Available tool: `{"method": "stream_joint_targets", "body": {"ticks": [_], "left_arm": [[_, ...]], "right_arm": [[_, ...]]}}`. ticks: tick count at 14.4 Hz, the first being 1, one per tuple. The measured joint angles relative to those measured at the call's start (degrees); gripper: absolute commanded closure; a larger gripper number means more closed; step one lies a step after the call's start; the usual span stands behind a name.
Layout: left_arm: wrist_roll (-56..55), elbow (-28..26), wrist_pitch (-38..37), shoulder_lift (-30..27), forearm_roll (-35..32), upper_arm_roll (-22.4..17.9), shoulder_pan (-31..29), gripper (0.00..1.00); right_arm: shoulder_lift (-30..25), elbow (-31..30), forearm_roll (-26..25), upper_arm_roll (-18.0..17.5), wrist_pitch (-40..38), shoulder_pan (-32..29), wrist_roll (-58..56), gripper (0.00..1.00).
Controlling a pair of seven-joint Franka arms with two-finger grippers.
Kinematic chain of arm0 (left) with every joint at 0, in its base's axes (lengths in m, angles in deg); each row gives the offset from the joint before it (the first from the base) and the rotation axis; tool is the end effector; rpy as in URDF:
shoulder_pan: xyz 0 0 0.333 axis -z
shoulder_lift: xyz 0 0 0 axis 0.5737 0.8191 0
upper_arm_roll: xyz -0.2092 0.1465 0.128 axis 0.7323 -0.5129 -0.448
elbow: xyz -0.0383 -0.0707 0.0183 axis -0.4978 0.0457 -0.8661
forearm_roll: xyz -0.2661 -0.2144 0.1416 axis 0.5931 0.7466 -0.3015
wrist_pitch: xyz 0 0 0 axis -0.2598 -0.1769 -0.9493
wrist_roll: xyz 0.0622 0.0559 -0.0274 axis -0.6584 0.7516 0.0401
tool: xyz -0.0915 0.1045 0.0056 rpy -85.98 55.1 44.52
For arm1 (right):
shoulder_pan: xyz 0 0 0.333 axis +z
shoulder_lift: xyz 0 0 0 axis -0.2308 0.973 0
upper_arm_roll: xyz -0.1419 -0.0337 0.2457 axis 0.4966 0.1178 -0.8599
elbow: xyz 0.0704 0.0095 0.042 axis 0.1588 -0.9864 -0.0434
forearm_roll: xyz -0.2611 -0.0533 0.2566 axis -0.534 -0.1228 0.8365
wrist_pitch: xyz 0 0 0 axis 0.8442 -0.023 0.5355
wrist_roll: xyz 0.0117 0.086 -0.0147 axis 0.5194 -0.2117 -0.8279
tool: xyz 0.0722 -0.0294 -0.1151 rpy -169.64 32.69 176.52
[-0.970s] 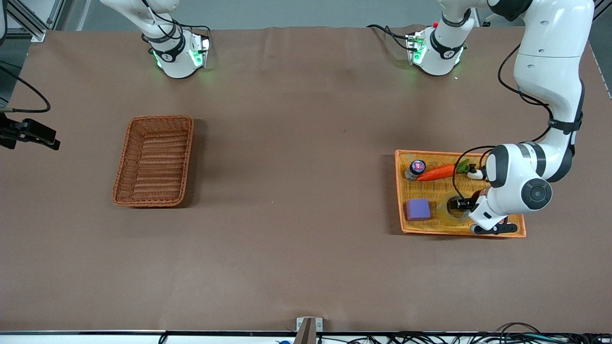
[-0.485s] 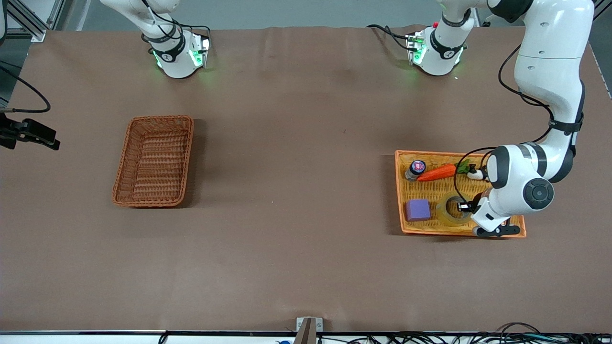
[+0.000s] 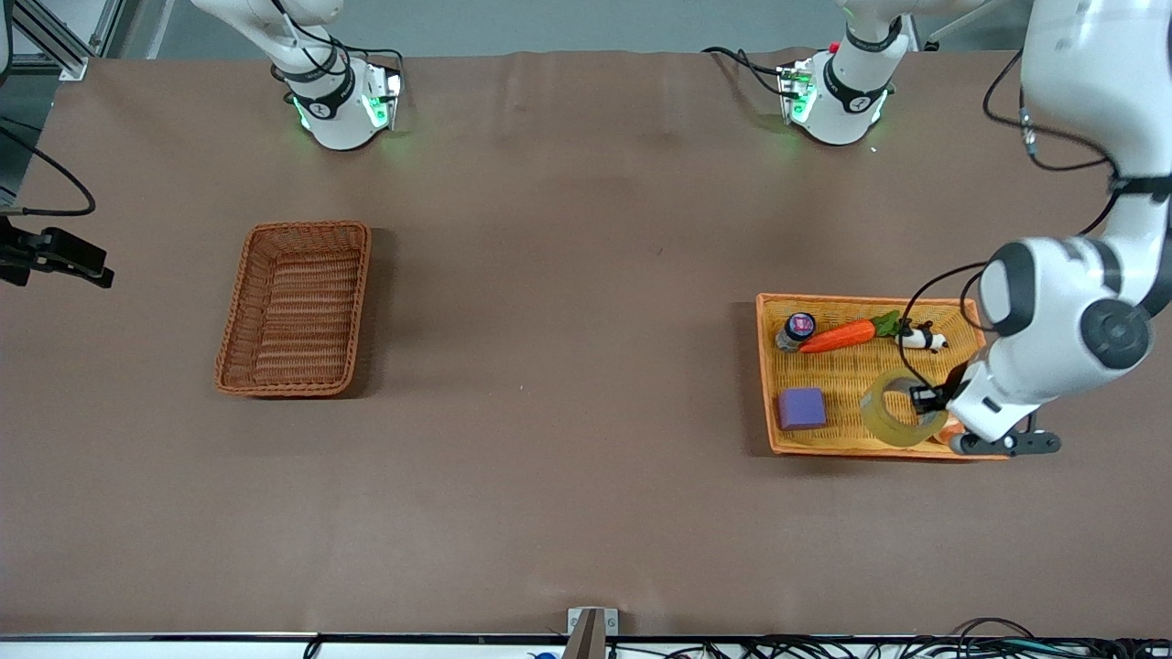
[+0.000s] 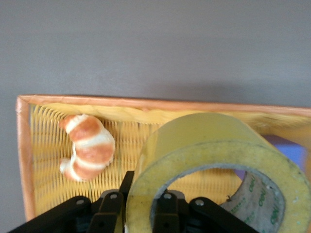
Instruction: Move tape to another basket
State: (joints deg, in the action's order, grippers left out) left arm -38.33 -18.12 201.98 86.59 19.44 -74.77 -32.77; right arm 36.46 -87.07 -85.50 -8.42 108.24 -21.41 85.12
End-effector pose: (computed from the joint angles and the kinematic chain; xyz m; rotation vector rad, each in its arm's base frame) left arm 0.6292 -0.0335 0.3126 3.1337 -0.0451 0.0139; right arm 0.5541 -0.0532 0.5489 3.0937 -0.0359 -0.0409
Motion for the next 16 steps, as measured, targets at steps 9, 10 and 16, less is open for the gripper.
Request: {"method": "stream_joint_targets", "body": {"ticks": [9,10,16], "left_arm": [[-17.8,8.2,-15.0,-1.2,-3.4,23.4,1.3,0.99],[-20.5,9.1,-15.0,0.5,-3.9,25.8,1.6,0.98],[-28.5,18.1,-14.4,14.5,-4.6,29.0,12.2,0.97]], "right_arm": [[0.1,-0.1,0.0,0.2,0.1,-0.1,0.0,0.00],[0.2,-0.1,0.0,0.2,0.1,-0.1,0.0,0.00],[0.8,-0.2,0.0,0.3,0.1,-0.2,0.0,0.00]]}}
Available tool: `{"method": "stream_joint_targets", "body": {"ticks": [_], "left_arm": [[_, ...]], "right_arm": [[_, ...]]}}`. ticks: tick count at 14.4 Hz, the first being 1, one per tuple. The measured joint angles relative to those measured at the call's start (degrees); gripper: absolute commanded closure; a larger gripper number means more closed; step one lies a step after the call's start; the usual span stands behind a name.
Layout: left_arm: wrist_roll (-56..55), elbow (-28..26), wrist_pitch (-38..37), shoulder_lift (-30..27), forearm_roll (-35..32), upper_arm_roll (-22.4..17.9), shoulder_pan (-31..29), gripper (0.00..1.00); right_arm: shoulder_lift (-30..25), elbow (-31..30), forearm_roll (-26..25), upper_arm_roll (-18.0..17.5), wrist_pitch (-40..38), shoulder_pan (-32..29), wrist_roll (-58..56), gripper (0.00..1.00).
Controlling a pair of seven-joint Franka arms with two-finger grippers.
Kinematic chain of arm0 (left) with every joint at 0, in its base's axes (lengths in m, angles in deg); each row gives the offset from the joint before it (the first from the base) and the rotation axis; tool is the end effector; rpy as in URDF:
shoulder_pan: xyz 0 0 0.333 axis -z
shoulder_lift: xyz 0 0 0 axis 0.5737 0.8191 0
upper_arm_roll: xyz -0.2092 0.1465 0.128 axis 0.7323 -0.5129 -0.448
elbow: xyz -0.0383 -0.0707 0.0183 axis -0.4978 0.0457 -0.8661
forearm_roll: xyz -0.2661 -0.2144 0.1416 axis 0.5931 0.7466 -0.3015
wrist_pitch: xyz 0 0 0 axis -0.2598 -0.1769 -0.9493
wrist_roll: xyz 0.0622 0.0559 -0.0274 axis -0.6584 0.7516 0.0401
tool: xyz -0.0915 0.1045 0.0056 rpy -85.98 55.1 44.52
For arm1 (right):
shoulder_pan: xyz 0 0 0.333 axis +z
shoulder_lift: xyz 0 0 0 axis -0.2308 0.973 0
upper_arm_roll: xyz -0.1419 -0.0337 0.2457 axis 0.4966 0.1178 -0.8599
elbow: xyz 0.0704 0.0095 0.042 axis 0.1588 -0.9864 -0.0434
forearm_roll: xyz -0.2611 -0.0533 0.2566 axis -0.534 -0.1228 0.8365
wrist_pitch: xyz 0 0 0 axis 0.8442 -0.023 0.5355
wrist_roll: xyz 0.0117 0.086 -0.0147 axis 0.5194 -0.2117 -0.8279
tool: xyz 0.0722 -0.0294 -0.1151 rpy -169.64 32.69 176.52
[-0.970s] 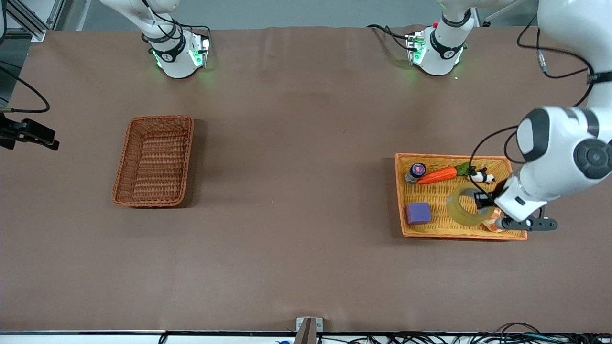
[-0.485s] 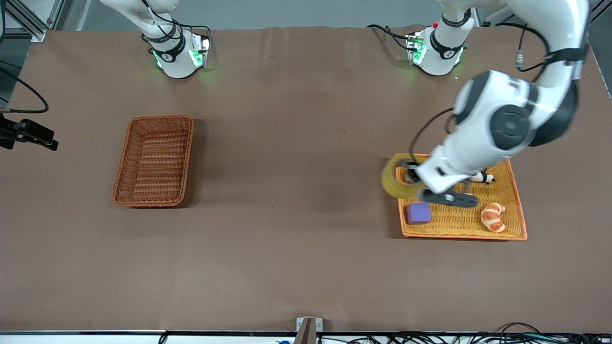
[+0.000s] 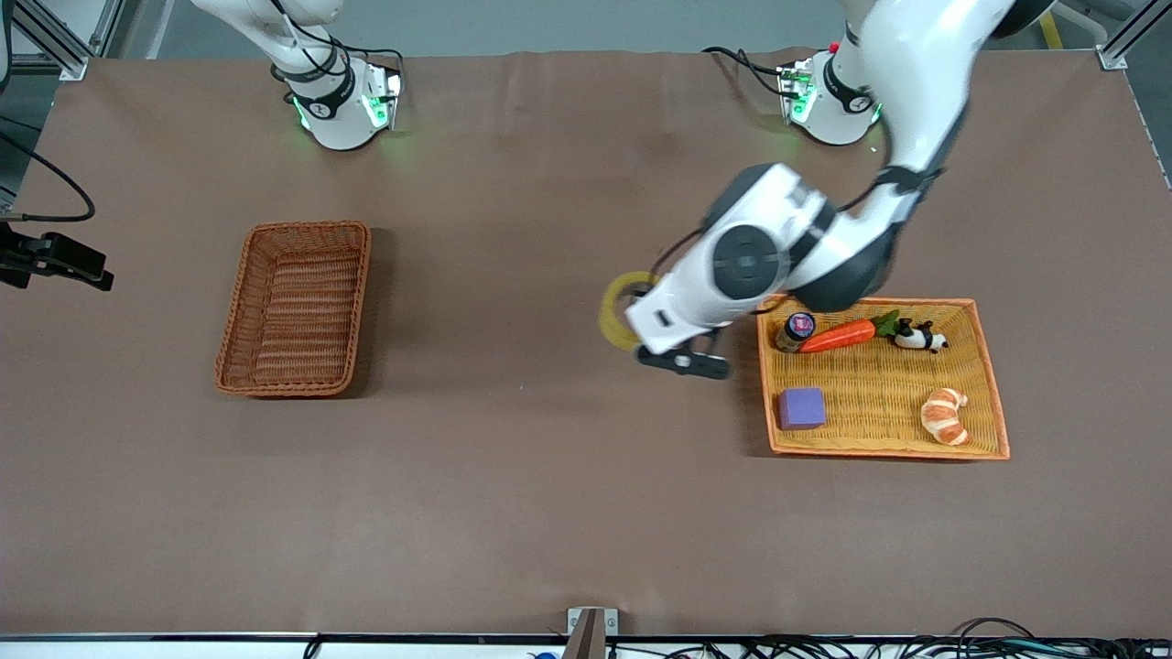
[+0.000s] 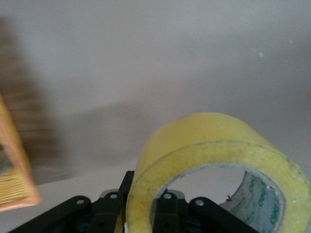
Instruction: Move tape to another basket
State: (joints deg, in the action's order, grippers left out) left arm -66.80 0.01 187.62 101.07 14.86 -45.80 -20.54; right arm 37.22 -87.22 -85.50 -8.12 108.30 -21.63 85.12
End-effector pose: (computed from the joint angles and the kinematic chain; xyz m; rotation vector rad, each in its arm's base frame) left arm 0.5178 -0.4155 0.3100 2.9740 -0.3014 -0.3296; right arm 0.5564 -0.0585 0.5404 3.0945 -0.0493 -0.0641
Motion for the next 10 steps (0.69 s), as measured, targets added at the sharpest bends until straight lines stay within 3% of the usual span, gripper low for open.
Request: {"method": "stream_joint_targets", "body": {"ticks": [3,7,10], "left_arm": [[-3.5,6.6,4.7,7.2,-0.6,-2.8,7.8,0.97],[-4.1,10.2,10.3,12.3,-0.6,-17.8,24.2,0.97],[-5.1,13.6,14.0,16.9,-0.5,-19.5,27.3,0.96]], "right_arm": [[0.5,0.0,0.0,-0.1,0.0,0.0,0.0,0.00],[0.6,0.0,0.0,0.0,0.0,0.0,0.0,0.00],[1.4,-0.1,0.1,-0.2,0.0,0.0,0.0,0.00]]}}
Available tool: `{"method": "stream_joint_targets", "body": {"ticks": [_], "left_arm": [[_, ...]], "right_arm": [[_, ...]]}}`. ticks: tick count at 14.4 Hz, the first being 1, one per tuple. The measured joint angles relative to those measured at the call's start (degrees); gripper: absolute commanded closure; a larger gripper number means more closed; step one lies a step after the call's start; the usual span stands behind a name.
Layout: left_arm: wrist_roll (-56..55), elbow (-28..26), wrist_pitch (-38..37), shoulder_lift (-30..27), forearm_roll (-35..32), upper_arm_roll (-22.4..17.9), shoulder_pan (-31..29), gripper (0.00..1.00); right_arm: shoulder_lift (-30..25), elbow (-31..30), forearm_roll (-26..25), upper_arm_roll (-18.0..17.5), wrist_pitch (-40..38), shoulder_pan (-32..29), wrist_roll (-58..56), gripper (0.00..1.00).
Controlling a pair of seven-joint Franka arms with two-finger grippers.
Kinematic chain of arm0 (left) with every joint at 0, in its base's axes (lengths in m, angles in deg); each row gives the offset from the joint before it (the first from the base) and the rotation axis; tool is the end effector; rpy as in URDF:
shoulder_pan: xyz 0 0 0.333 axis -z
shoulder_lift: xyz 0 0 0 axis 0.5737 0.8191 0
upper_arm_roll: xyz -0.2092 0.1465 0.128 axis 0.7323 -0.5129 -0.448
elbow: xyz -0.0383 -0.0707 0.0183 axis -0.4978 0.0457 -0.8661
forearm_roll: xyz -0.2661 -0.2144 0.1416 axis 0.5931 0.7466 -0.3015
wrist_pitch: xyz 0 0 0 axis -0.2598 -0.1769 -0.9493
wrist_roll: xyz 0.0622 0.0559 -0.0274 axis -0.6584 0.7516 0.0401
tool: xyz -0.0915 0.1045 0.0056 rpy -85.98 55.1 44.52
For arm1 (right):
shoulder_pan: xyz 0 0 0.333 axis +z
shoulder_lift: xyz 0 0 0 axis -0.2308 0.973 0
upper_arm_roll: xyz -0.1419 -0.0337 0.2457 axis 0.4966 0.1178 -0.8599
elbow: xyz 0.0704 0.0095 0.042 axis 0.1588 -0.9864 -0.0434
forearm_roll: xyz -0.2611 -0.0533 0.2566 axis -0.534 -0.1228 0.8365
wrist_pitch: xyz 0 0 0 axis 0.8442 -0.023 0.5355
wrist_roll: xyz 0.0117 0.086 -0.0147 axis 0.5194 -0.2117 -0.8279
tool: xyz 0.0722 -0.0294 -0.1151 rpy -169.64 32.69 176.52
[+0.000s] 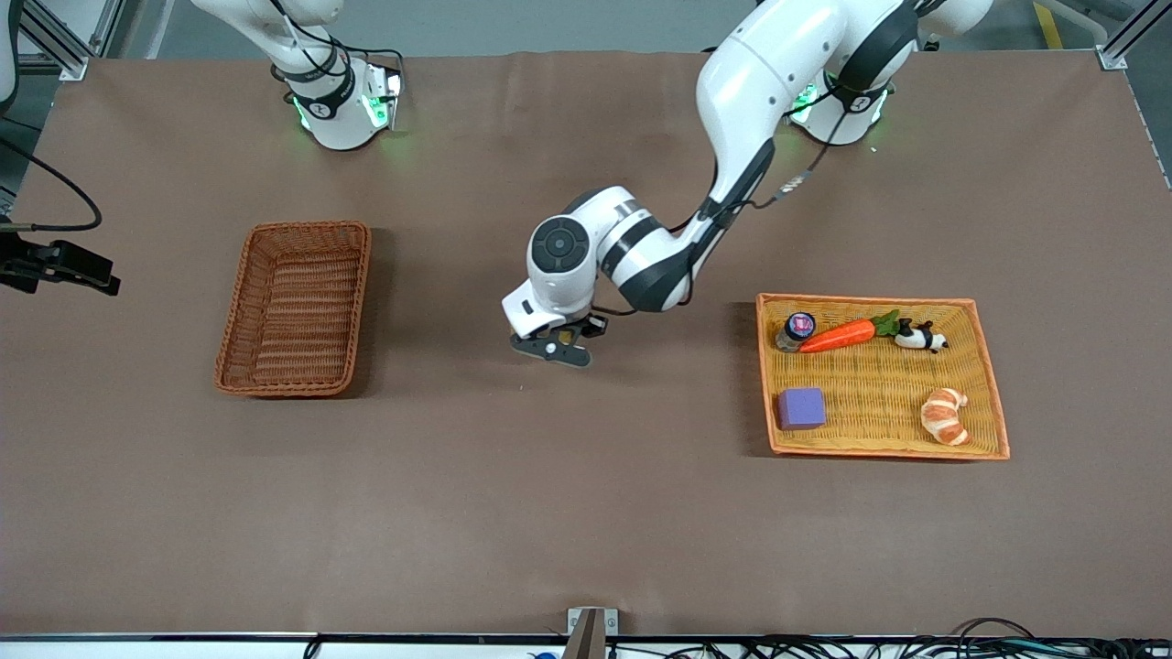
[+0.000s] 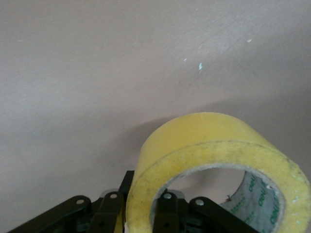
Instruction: Move tape to another basket
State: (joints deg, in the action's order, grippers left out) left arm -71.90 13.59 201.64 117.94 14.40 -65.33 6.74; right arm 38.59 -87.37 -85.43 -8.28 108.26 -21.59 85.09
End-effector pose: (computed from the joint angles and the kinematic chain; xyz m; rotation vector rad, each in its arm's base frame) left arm 0.4760 -0.5460 0.1896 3.0468 -0.4087 -0.0491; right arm 0.5610 -0.0571 0.5257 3.0983 -0.0421 -0.1058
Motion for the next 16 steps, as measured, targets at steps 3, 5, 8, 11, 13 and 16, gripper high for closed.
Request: {"method": "stream_joint_targets", "body": {"ticks": [3,5,8,11,13,16], "left_arm": [[-0.4,2.3,0.9,2.7,2.8,0.0,-0.4,0.94],[-0.6,2.6,2.2,3.8,4.2,0.0,-0.5,0.85],[-0.5,2.6,3.4,4.4,6.6,0.0,-0.4,0.68],[-0.3,2.6,3.8,4.7,6.7,-0.1,0.2,0.49],[-0.3,3.1,4.0,4.7,6.7,-0.1,0.3,0.43],[-0.3,4.7,3.6,3.2,6.7,-0.3,0.0,0.32]], "right_arm": [[1.6,-0.1,1.2,-0.4,0.4,0.7,0.0,0.00],[2.7,-0.9,2.5,-0.6,1.6,2.0,0.0,0.00],[3.8,-5.2,2.9,-0.7,6.8,4.6,0.0,0.00],[4.3,-10.5,4.1,-0.8,12.5,7.3,0.5,0.00],[4.3,-13.6,4.8,-0.8,15.8,9.2,2.6,0.00],[4.4,-18.3,7.1,-0.9,21.5,13.1,7.4,0.00]]}}
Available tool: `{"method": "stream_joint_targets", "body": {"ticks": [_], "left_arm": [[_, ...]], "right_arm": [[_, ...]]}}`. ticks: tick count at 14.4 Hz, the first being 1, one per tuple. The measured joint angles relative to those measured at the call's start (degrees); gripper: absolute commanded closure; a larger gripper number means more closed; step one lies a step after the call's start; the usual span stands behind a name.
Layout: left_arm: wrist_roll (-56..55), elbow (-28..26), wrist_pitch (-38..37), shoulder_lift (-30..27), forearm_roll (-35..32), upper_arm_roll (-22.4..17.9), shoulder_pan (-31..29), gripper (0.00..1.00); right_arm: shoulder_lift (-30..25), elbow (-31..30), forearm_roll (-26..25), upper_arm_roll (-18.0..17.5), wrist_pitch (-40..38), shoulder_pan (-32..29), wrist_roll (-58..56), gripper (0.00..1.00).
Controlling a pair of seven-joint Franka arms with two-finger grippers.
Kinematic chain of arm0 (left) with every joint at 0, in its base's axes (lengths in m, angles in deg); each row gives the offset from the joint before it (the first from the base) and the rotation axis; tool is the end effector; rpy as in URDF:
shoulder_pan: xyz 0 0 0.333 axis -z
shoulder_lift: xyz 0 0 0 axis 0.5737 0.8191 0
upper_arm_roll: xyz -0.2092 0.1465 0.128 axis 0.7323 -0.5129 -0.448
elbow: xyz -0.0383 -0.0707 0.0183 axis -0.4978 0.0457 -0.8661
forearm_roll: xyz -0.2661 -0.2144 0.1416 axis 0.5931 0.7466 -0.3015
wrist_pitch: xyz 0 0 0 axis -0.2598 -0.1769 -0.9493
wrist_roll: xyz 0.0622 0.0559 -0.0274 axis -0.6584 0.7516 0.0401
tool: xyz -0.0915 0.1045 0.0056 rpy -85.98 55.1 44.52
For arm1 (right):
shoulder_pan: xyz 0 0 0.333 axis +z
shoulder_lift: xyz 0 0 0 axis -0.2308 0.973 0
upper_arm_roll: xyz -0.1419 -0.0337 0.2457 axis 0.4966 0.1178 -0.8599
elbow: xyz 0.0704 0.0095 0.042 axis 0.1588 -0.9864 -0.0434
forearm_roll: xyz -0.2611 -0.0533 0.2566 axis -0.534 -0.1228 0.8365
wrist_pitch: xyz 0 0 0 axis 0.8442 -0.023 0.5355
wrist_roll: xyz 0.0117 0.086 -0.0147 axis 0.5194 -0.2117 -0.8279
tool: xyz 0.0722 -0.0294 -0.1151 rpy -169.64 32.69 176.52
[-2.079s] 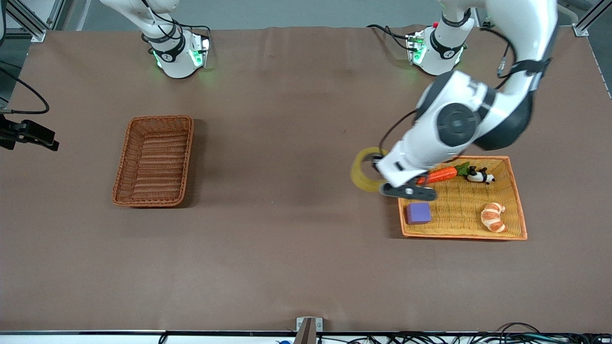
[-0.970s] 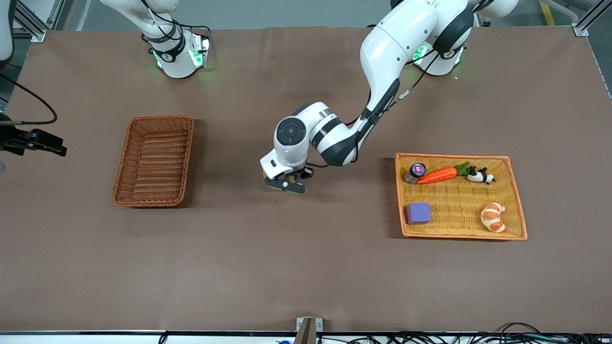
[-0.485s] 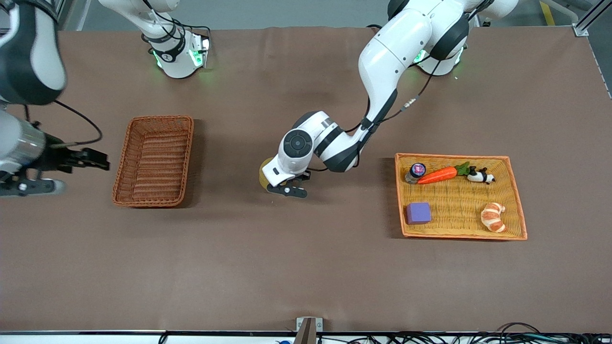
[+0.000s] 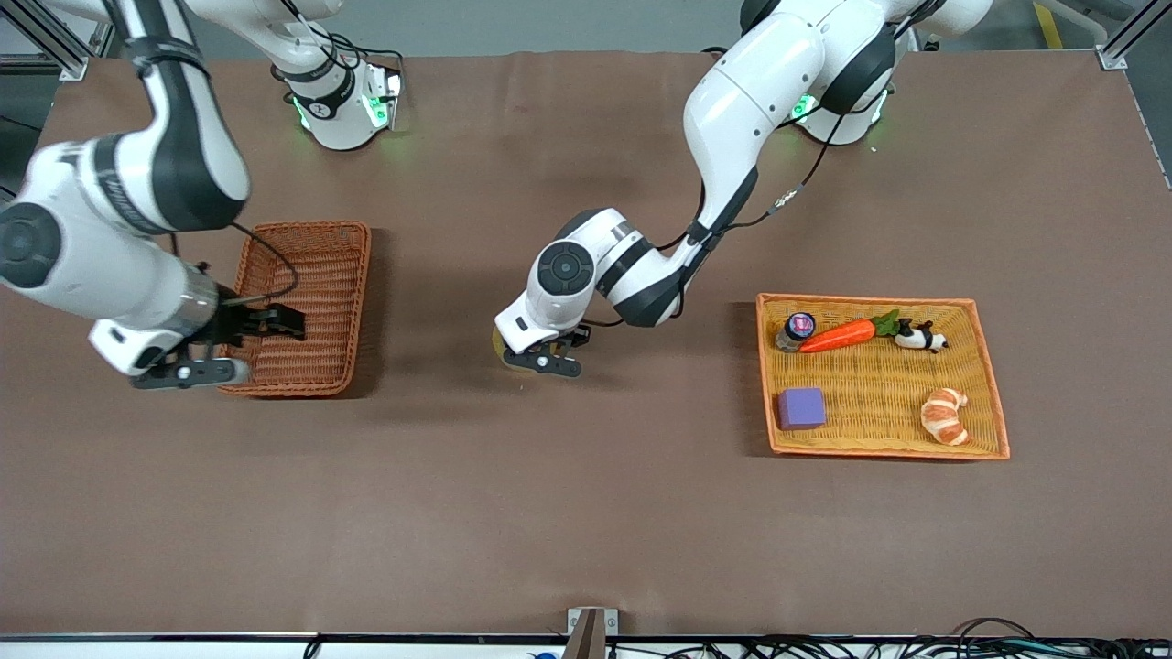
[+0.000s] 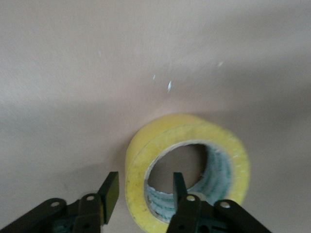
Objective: Move tape to another basket
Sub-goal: 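Grasp the tape roll with the right gripper while the left gripper withdraws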
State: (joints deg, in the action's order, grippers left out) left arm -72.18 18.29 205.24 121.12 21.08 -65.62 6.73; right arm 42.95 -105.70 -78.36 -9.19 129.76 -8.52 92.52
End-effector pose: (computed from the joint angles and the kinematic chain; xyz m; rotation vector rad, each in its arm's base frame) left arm 0.4894 -0.5606 0.1924 2.9295 -0.2715 -0.0520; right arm 0.5701 0.0970 0.3690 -3.0675 -0.0899 0.1449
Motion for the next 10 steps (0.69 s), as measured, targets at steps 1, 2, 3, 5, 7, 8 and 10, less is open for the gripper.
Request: {"method": "stream_joint_targets", "body": {"ticks": [1,2,3,5,7,8,10], "left_arm": [[0.0,0.5,-1.6,-1.5,0.0,-0.2,-0.5,0.23],[0.0,1.0,-4.8,-3.5,0.0,-0.3,-1.4,0.12],[0.0,1.1,-8.6,-5.9,0.0,-0.4,-2.6,0.00],[0.8,1.2,-15.5,-11.2,0.0,-0.6,-5.9,0.00],[2.1,1.0,-21.2,-16.2,0.0,-0.5,-10.3,0.00],[2.6,0.7,-23.6,-18.6,0.0,-0.5,-12.4,0.00],[3.1,-0.6,-27.4,-23.2,0.0,-0.5,-16.7,0.00]], "right_arm": [[0.0,-1.7,0.5,-0.1,2.1,2.0,2.4,0.00],[0.0,-3.4,0.7,-0.1,4.4,4.5,6.0,0.00],[0.1,-4.8,0.7,-0.2,6.4,7.5,10.1,0.00],[1.0,-7.0,0.7,-0.3,9.5,13.3,15.9,0.00],[3.3,-7.9,0.7,-0.3,13.5,17.5,20.3,0.00],[5.1,-8.1,0.7,-0.3,16.3,19.4,22.6,0.00],[9.1,-8.3,0.7,-0.2,22.1,22.8,26.5,0.00]]}}
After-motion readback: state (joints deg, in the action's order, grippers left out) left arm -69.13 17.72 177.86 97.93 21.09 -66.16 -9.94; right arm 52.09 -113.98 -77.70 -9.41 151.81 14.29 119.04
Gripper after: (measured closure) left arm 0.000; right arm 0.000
